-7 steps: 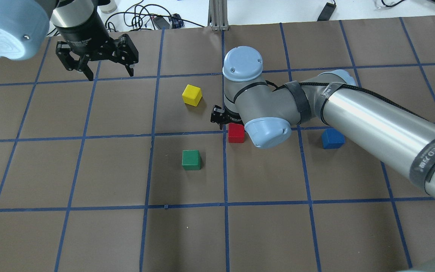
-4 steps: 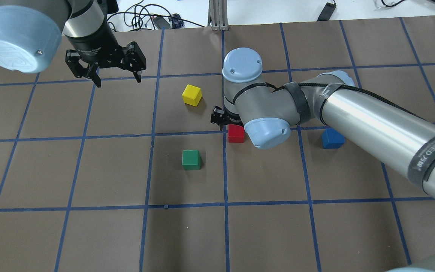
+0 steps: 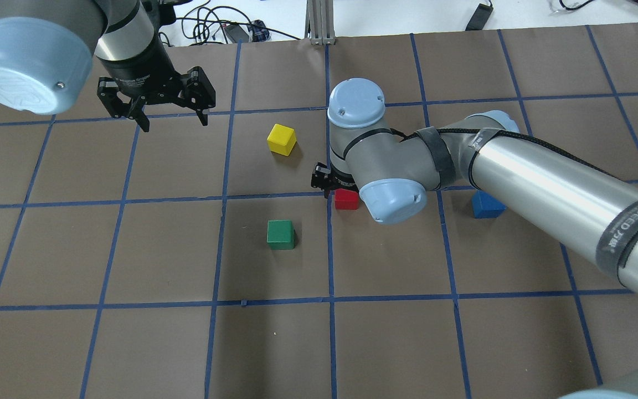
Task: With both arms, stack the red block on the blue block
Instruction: 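Lower the right gripper and close it on the red cube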
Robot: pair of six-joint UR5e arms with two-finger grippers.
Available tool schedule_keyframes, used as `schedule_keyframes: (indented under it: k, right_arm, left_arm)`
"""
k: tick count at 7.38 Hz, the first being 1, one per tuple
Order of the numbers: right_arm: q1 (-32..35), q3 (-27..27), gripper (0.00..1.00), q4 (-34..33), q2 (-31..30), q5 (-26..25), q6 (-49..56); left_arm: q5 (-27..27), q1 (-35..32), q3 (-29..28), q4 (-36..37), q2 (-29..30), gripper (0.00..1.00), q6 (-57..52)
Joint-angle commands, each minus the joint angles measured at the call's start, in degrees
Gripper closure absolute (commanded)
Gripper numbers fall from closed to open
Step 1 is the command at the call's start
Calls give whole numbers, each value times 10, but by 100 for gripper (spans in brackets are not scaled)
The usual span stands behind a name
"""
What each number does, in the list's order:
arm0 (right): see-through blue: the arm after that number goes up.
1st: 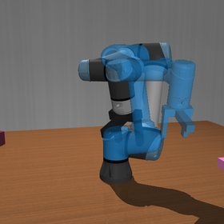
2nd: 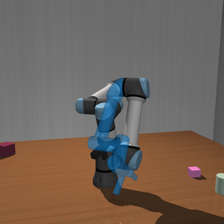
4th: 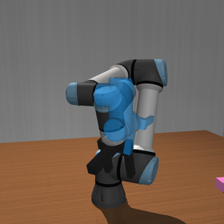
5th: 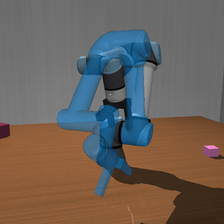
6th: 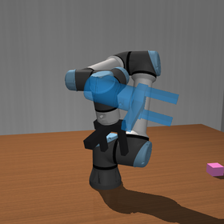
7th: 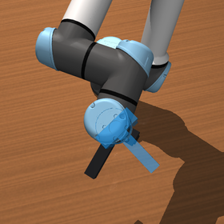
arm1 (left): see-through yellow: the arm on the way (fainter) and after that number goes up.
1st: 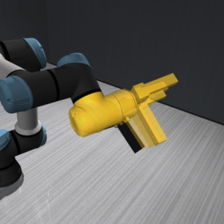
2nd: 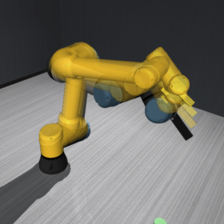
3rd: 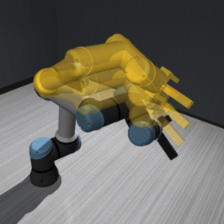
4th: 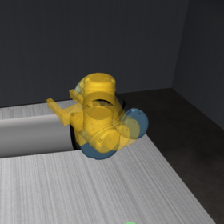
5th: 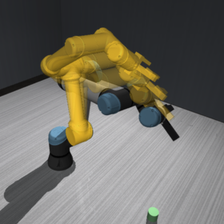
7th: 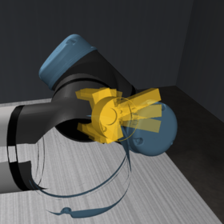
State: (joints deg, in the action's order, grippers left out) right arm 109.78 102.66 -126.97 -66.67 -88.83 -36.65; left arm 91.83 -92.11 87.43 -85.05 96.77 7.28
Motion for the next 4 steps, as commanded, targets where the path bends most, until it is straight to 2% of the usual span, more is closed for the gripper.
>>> schedule_keyframes:
  k: [1, 4]
  right_arm:
    - [0, 0, 0, -54, 27, 3, 7]
    - [0, -2, 0, -65, 37, 2, 61]
  left_arm:
    - [0, 0, 2, 0, 5, 0, -2]
    - [1, 0, 12, 0, 3, 0, -5]
